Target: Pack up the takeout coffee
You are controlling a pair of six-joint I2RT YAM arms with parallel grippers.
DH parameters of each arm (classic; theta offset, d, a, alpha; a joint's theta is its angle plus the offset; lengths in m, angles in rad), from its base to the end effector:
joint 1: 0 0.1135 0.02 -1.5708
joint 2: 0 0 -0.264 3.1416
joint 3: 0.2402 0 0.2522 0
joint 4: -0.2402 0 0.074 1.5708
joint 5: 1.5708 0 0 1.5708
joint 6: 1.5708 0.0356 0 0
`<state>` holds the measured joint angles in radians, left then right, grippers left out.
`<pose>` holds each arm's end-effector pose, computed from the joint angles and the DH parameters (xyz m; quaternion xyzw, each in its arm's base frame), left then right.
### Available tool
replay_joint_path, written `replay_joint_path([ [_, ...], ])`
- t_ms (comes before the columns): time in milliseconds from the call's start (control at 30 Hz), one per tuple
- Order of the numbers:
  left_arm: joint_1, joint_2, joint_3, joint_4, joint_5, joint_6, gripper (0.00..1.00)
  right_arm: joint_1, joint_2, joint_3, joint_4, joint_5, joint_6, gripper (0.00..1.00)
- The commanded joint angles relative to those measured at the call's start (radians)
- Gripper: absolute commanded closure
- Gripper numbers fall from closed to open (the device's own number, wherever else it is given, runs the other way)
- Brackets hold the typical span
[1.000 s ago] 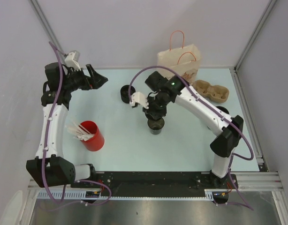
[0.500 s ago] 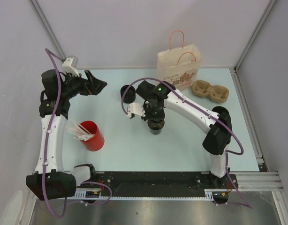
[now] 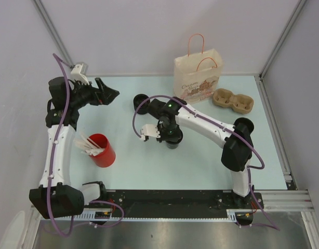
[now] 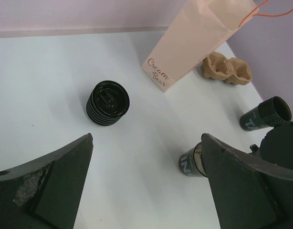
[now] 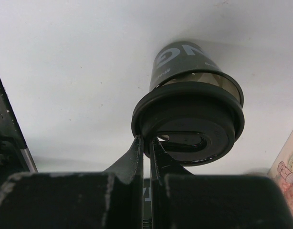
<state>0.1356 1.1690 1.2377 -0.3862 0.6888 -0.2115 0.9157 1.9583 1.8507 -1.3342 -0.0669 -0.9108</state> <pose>0.2542 0.0118 0.4015 0.0634 0.7852 -0.2942 0.5412 0.2320 0.3058 0.2827 -0.7907 0.6079 0.0335 0.0643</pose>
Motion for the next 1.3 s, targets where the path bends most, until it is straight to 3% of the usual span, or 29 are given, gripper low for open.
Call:
replay_joint_path([
  [0,0.005,-0.017,-0.017,0.049,0.028,-0.020,0.01,0.006,0.014,0.021,-0.181,-0.028,-0.030,0.97],
  [533,0.004,-0.020,-0.035,0.069,0.044,-0.031,0.00,-0.009,0.059,0.079,-0.183,-0.004,-0.048,0.94],
  [1267,0.004,-0.015,-0.041,0.076,0.043,-0.039,0.00,-0.020,0.053,0.038,-0.183,-0.002,-0.045,0.93],
])
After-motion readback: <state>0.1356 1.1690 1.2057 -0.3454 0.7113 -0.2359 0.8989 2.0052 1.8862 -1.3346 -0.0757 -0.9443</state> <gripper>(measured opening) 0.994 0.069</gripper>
